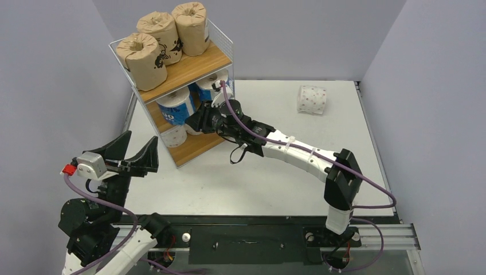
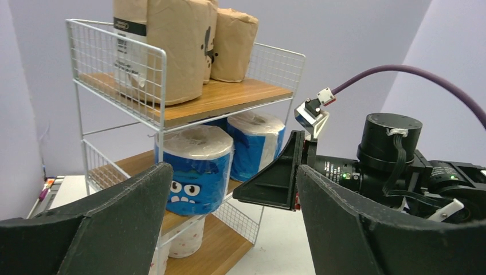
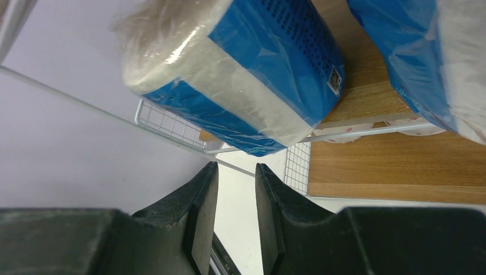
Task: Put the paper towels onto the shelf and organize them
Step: Place the paper towel on the shelf.
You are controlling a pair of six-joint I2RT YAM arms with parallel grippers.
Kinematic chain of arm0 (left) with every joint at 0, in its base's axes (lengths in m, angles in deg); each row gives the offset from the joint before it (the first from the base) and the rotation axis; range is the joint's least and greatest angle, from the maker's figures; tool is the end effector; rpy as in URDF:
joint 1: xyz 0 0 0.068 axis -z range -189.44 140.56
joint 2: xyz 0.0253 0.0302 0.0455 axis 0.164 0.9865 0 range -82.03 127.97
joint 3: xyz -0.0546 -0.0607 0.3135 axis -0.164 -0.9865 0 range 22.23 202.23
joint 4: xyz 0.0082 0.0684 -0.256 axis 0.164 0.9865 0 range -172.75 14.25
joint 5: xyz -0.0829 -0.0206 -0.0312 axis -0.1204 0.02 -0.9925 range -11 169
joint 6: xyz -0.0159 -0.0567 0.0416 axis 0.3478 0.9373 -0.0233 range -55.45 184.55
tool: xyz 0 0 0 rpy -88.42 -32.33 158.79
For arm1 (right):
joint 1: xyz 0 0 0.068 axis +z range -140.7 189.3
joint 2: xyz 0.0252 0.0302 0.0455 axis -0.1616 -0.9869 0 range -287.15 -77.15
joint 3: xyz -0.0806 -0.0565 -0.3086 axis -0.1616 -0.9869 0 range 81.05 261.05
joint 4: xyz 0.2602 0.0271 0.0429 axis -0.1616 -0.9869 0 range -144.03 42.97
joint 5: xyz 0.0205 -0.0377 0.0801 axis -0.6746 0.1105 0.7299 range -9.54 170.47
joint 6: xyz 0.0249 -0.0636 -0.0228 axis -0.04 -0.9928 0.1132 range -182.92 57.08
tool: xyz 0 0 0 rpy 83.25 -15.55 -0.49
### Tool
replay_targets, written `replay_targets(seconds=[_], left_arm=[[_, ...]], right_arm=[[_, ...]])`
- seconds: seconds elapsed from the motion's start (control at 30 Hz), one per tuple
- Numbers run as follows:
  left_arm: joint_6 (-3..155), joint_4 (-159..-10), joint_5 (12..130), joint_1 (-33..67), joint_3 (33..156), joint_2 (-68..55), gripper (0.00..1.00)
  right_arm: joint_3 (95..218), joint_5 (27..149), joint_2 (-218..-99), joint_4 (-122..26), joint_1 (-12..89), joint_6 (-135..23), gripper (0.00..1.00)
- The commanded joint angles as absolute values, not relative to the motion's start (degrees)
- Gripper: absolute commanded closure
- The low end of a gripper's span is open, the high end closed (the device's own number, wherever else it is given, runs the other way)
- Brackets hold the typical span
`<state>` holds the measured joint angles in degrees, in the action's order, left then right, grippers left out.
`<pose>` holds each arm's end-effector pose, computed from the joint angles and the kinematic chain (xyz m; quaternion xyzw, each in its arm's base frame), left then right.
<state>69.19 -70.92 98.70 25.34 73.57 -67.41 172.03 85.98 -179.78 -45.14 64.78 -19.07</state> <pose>0.0077 0.0192 0.4451 -0.0014 0.5495 -0.1934 0.8128 0.2653 0.3958 0.4082 -0.1082 0.7568 0.5144 0.3885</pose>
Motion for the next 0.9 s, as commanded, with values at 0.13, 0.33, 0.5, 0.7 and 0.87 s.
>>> replay_targets(seconds=[0.13,0.33,0.5,0.7,0.87], left_arm=[[66.91,-71.25,102.96,25.19,72.71,-69.82,0.21],[66.61,-70.94,103.26,25.16,72.21,-70.58,0.21],[66.93,-70.78,103.17,25.19,71.91,-70.58,0.21],[67.79,-70.77,102.62,25.12,71.21,-70.46,0.21],[68.13,-70.64,102.84,25.14,70.35,-70.65,0.2]], right_arm=[[175.97,81.69,-182.28,-35.84,64.65,-13.97,0.72],[179.69,81.52,-186.05,-36.09,64.54,-12.52,0.72],[183.47,82.13,-188.98,-37.05,64.57,-11.52,0.72],[188.12,83.33,-193.64,-37.89,64.43,-9.99,0.71],[194.6,85.12,-197.74,-39.36,64.63,-8.45,0.7]])
